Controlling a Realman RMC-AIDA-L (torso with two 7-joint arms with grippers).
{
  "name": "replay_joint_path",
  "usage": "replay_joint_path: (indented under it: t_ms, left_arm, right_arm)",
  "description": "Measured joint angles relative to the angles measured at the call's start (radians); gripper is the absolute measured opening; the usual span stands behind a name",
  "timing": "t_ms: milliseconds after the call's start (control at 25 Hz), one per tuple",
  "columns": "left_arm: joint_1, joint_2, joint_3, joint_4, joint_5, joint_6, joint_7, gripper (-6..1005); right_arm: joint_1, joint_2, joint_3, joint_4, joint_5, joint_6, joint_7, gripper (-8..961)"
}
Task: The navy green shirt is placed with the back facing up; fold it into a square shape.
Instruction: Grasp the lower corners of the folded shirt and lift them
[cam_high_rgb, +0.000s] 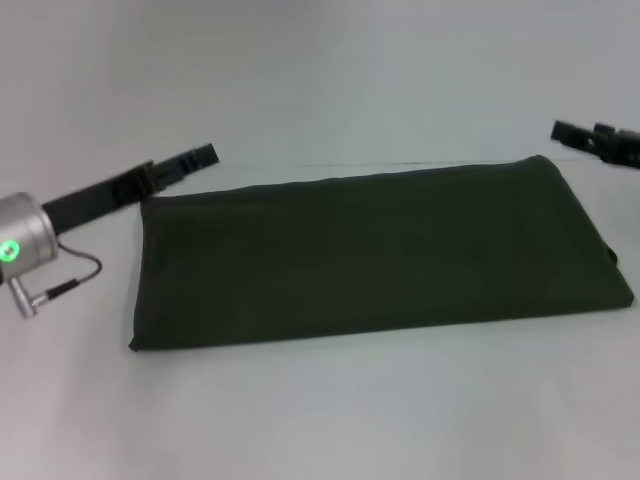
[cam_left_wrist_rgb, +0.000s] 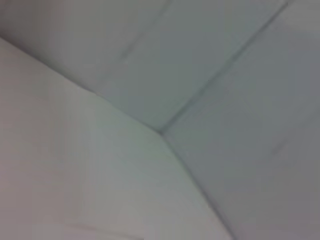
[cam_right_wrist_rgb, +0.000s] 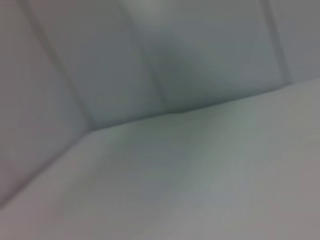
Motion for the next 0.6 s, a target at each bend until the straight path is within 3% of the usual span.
replay_joint_path:
  t_ms: [160, 360, 600]
  left_arm:
    - [0.041, 0.004, 0.013, 0.015, 0.010, 0.125, -0.083, 861]
    - [0.092, 0.006, 0.018, 0.063, 0.025, 0.239, -0.193, 864]
    - [0.123, 0.015, 0.011, 0.096, 0.071, 0.268, -0.295, 867]
  right_arm:
    - [-0.065, -0.029, 0.001, 0.001, 0.032, -0.197, -0.049, 817]
    - [-0.112, -0.067, -0.007, 0.005, 0.021, -0.373, -0.072, 816]
    - [-0.120, -0.130, -0.008, 0.037, -0.064, -0.497, 0.096, 815]
